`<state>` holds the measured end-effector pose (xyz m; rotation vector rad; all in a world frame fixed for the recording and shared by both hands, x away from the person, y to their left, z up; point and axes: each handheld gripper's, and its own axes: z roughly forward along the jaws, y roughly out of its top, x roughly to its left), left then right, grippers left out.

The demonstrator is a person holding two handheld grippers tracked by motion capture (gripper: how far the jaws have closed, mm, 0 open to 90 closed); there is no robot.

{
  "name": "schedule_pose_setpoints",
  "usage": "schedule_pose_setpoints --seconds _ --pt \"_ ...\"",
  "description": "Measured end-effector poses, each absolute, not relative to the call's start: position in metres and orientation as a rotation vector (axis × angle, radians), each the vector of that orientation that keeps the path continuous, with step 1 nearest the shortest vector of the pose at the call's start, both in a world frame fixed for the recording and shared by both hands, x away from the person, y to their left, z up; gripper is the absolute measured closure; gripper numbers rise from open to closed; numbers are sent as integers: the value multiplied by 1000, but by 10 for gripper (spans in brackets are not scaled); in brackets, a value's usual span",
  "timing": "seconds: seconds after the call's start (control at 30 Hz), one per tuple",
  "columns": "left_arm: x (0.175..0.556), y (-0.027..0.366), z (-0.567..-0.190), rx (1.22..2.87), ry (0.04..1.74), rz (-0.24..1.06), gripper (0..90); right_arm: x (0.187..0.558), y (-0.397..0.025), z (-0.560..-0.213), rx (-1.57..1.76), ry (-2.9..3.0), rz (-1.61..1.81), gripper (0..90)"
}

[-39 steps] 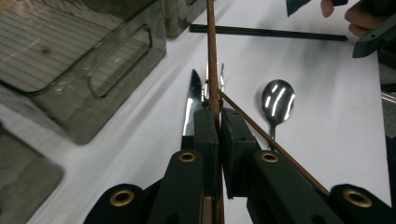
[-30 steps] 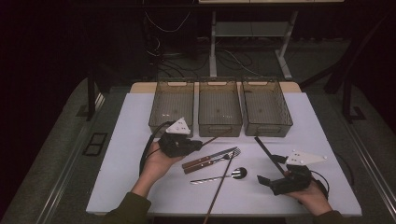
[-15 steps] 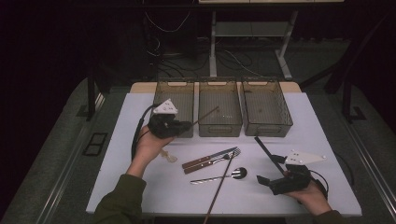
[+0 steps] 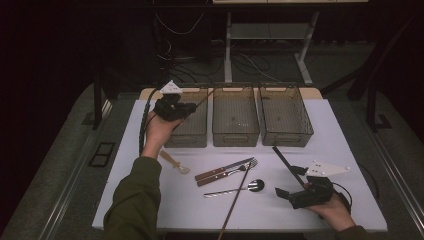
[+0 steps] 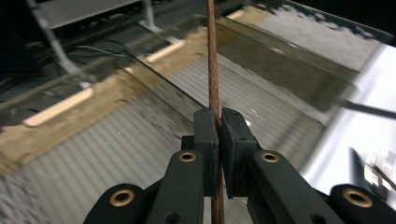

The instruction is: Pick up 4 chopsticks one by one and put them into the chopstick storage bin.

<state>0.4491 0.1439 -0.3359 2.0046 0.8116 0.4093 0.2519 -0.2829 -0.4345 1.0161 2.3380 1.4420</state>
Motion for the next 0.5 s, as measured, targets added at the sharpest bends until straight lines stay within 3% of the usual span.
schedule_pose_setpoints --seconds 0.5 --pt "494 156 -364 1959 1091 494 848 250 -283 -434 1010 2339 1454 10"
